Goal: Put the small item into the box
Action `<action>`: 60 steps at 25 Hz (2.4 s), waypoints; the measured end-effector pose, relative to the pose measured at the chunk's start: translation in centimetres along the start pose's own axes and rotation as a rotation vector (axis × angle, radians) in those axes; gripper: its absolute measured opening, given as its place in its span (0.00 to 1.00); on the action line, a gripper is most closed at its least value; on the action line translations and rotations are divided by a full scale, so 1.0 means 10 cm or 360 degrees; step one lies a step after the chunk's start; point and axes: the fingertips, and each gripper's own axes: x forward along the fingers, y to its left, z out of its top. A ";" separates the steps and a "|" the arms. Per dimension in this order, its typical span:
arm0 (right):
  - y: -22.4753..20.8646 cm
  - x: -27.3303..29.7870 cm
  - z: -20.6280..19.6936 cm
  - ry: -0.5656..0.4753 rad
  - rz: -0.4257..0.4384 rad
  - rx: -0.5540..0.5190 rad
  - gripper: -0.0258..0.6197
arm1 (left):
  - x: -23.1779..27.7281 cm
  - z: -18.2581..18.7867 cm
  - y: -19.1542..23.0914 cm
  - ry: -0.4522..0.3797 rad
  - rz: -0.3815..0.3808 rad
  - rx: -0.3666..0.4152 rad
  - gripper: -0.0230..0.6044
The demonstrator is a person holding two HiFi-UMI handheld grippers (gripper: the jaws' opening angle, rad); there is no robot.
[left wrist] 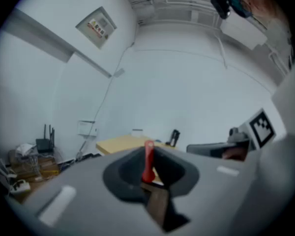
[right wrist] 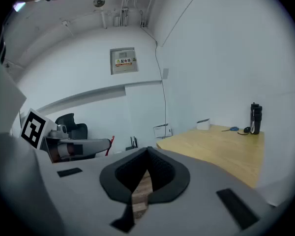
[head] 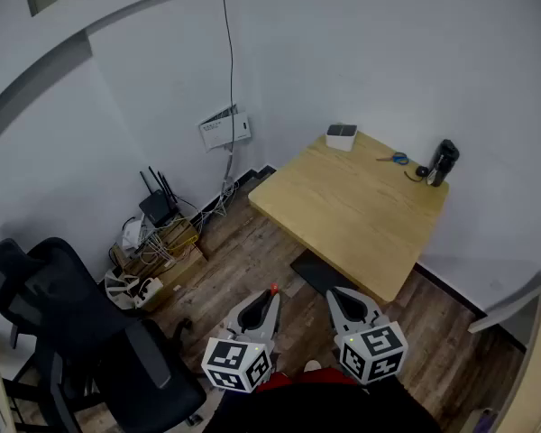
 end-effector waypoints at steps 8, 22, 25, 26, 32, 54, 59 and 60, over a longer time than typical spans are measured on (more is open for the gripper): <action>-0.07 0.03 -0.01 -0.0003 0.0003 0.0009 0.05 | 0.06 -0.04 0.06 0.0028 0.0046 -0.0004 0.12; -0.42 0.00 0.06 -0.0080 -0.0023 0.0062 0.05 | 0.34 0.01 0.00 0.0020 0.0084 0.0041 0.12; -0.51 0.00 0.07 -0.0087 -0.0035 0.0081 0.05 | 0.41 0.05 0.00 0.0019 0.0099 0.0053 0.12; -0.53 0.00 0.08 -0.0088 -0.0039 0.0091 0.05 | 0.42 0.07 0.00 0.0021 0.0102 0.0059 0.12; -0.60 0.12 0.07 -0.0077 -0.0047 0.0128 0.05 | 0.53 0.16 0.07 0.0023 0.0109 0.0089 0.12; -0.76 2.00 0.42 0.0062 -0.0039 0.0105 0.05 | 1.66 0.43 1.53 0.0084 0.0101 0.0001 0.12; -0.73 2.40 0.52 0.0085 -0.0041 0.0081 0.05 | 1.81 0.51 1.88 0.0090 0.0103 -0.0017 0.12; -0.72 2.47 0.54 0.0085 -0.0045 0.0078 0.05 | 1.84 0.53 1.94 0.0090 0.0102 -0.0020 0.12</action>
